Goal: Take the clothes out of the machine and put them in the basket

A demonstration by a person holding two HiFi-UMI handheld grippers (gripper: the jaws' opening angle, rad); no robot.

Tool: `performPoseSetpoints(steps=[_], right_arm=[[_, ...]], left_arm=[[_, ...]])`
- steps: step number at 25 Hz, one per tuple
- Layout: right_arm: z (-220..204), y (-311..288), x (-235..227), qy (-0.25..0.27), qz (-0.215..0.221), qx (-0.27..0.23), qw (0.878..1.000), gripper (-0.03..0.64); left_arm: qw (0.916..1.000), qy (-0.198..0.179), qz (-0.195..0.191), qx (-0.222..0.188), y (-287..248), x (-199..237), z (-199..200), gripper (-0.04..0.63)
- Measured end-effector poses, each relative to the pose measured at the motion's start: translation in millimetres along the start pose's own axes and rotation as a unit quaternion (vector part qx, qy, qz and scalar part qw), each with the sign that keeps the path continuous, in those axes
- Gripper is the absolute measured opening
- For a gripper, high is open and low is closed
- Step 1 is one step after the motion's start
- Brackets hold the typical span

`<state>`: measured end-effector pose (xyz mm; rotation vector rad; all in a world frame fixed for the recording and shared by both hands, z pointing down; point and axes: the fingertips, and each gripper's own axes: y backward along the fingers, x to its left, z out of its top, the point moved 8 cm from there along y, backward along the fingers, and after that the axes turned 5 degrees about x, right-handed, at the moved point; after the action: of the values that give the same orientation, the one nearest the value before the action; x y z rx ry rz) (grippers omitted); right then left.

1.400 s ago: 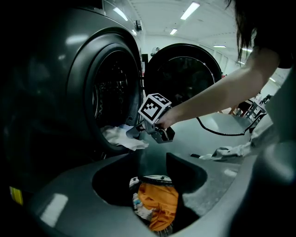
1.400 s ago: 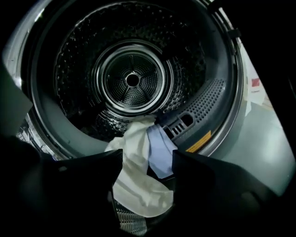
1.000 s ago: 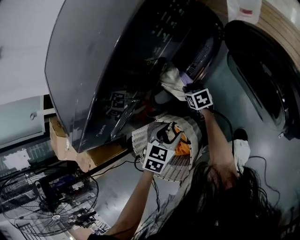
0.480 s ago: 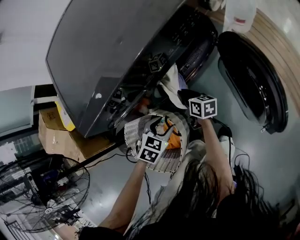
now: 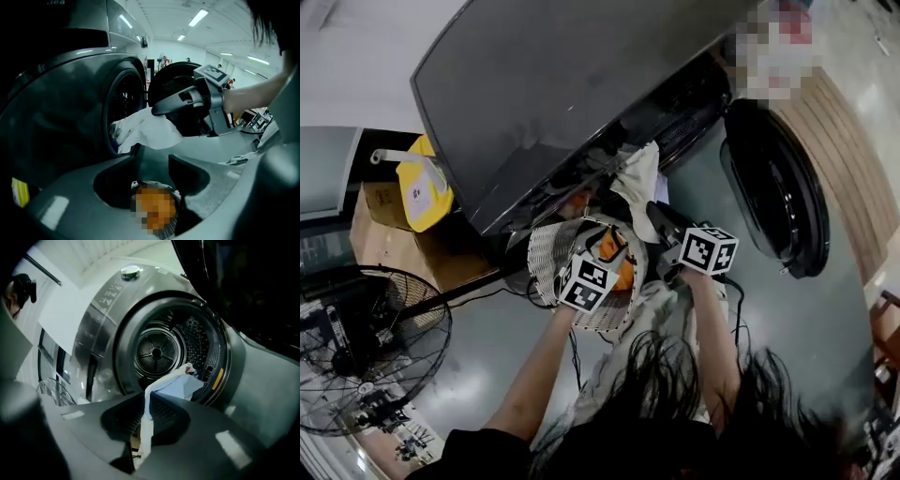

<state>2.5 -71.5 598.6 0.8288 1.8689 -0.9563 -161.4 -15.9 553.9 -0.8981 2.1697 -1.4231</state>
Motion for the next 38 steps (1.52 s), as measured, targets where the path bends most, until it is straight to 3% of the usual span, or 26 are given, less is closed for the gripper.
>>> performPoseSetpoints(steps=[7,14,17,22,24,27,30,34,38], right_arm=[[8.5,44.7,55.8,-0.013,0.044,0.007,0.999,0.058],[31.9,89.6,104.8,0.009,0.101,0.053,0.993,0.058],[38.7,113.3,132.4,0.024,0.126,0.086,0.988,0.058],[40.8,146.4,164.3,0.045,0.152,0.136,0.978,0.058],[42.2,159.3,174.2,0.055,0.158,0.15,0.974,0.058],[52.1,178.3,190.8,0.08,0.173,0.161,0.968,0.058],[58.5,197.5,208.9,0.14,0.189,0.173,0.956,0.058],[70.7,213.7,231.1,0.236,0.21,0.185,0.931,0.069],[86.3,227.8,242.4,0.356,0.187,0.191,0.895,0.175]], left_arm=[[0.999,0.004,0.02,-0.04,25.8,-5.8,30.4,0.232],[0.9943,-0.008,0.017,-0.105,58.5,-34.5,71.8,0.298],[0.9911,-0.041,0.018,-0.125,80.9,-50.0,92.6,0.307],[0.9819,-0.134,0.003,-0.134,112.6,-86.8,119.7,0.304],[0.9764,-0.171,0.006,-0.132,122.6,-104.3,128.8,0.257],[0.9698,-0.194,0.028,-0.145,139.9,-127.8,142.8,0.109],[0.9695,-0.176,0.043,-0.165,160.2,-143.9,149.0,0.084],[0.9684,-0.161,0.064,-0.179,184.0,-149.3,156.6,0.072],[0.9664,-0.14,0.097,-0.192,209.3,-140.3,162.8,0.069]])
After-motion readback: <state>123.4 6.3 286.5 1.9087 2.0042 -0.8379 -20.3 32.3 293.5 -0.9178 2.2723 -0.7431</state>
